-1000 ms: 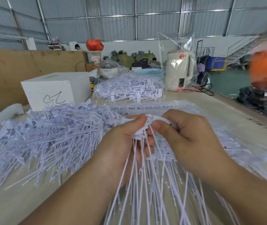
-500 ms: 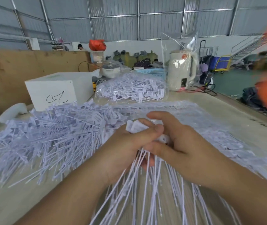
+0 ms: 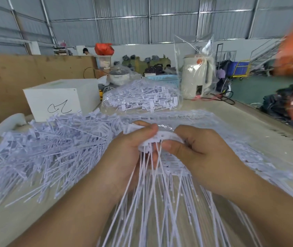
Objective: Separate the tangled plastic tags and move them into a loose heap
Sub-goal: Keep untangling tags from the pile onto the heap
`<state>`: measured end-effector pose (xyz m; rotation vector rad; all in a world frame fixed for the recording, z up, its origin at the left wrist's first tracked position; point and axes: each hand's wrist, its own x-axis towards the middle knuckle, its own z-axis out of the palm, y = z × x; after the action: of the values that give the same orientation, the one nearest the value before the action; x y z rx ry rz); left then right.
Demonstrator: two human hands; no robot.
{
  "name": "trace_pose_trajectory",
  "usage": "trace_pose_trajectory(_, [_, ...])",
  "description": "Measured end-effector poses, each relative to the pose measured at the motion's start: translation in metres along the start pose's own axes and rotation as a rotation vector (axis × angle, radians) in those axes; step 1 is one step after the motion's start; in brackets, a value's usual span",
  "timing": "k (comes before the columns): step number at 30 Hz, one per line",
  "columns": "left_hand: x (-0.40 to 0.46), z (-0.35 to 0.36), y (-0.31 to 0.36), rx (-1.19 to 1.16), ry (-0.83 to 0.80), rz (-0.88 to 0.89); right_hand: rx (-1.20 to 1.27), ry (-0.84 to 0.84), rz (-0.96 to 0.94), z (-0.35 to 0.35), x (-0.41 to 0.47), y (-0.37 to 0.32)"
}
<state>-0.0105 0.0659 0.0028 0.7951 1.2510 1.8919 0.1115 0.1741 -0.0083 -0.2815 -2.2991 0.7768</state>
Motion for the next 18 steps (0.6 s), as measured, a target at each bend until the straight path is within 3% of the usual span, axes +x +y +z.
trace_pose_trajectory(7, [0.000,-0.002,0.000,-0.070,0.094,0.026,0.019,0.339,-0.001,-0.002,0.004,-0.002])
trace_pose_trajectory(9, [-0.001,-0.002,-0.001,0.043,0.106,0.075,0.095,0.261,-0.021,-0.009,0.004,0.004])
trace_pose_trajectory(13, [-0.001,0.000,-0.009,0.270,0.031,0.144,0.147,-0.087,-0.083,0.003,-0.002,0.005])
trace_pose_trajectory(18, [-0.001,0.000,-0.009,0.304,-0.102,0.134,0.152,-0.202,-0.029,0.007,-0.001,0.011])
